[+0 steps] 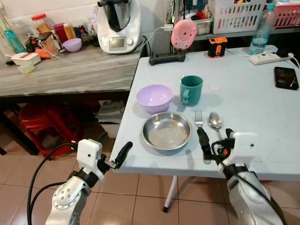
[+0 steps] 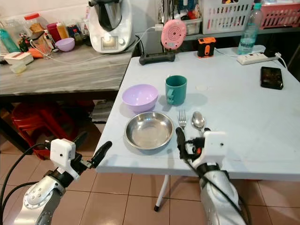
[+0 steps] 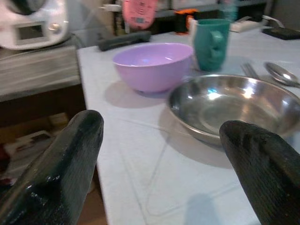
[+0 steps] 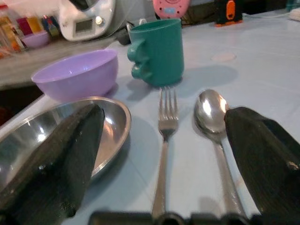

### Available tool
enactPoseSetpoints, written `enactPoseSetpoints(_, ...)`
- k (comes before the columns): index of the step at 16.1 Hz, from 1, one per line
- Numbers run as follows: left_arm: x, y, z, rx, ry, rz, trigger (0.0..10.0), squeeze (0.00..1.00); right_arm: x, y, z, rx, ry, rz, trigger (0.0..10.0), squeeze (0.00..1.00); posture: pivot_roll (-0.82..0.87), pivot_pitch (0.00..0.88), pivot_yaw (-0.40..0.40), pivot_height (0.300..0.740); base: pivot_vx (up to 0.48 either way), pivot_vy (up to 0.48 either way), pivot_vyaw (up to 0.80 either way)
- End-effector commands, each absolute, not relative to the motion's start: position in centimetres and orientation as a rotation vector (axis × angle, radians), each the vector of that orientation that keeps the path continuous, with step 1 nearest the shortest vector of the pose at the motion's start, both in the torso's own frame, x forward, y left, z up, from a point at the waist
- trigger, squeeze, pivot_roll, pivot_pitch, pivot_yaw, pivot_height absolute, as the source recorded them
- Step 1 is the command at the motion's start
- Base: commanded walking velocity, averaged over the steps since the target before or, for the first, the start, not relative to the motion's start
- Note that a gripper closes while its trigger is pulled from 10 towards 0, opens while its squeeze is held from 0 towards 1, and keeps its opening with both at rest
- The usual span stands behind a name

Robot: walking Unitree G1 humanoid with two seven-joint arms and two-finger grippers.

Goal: Setting the table

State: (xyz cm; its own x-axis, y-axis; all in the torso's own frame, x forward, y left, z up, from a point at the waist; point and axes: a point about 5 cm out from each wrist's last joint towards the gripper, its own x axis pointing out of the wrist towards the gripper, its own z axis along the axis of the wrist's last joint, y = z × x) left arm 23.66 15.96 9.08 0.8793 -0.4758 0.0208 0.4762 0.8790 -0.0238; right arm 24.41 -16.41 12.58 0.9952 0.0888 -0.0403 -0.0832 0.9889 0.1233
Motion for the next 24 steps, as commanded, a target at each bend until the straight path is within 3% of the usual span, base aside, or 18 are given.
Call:
enactPoseSetpoints(1, 23.5, 16.1, 9.3, -0.010, -0.019, -0.531, 10.0, 0.00, 24.9, -16.0, 12.2, 0.155, 0.079, 0.100, 10.0, 0.00, -0.06, 0.000, 0.134, 0.740, 0.000, 0.000, 0.00)
enactPoseSetpoints(6, 23.5, 16.2, 9.3, 0.032, -0.029, -0.566, 10.0, 0.00, 26.7, -13.6, 12.0, 0.279, 0.169, 0.188, 10.0, 0.00, -0.05, 0.000, 0.138, 0.740, 0.000, 0.000, 0.00)
enactPoseSetpoints(16, 23.5, 15.8, 9.2, 0.047, -0.035, -0.627, 10.0, 0.00, 28.5, -11.0, 10.9, 0.296, 0.326, 0.243, 10.0, 0.00, -0.04, 0.000, 0.134, 0.740, 0.000, 0.000, 0.00)
enactPoseSetpoints(17, 23.5, 15.8, 9.1, 0.049, -0.033, -0.636, 10.0, 0.00, 28.6, -10.9, 10.8, 0.294, 0.332, 0.243, 9.3, 0.00, -0.04, 0.000, 0.133, 0.740, 0.000, 0.000, 0.00)
enactPoseSetpoints(18, 23.2, 15.9, 9.0, 0.069, -0.032, -0.652, 10.0, 0.00, 28.7, -11.0, 10.5, 0.299, 0.354, 0.234, 0.0, 0.00, -0.04, 0.000, 0.133, 0.740, 0.000, 0.000, 0.00)
enactPoseSetpoints(24, 22.8, 15.9, 8.6, 0.088, -0.011, -0.696, 10.0, 0.00, 28.6, -11.4, 9.4, 0.290, 0.423, 0.181, 0.0, 0.00, -0.04, 0.000, 0.138, 0.740, 0.000, 0.000, 0.00)
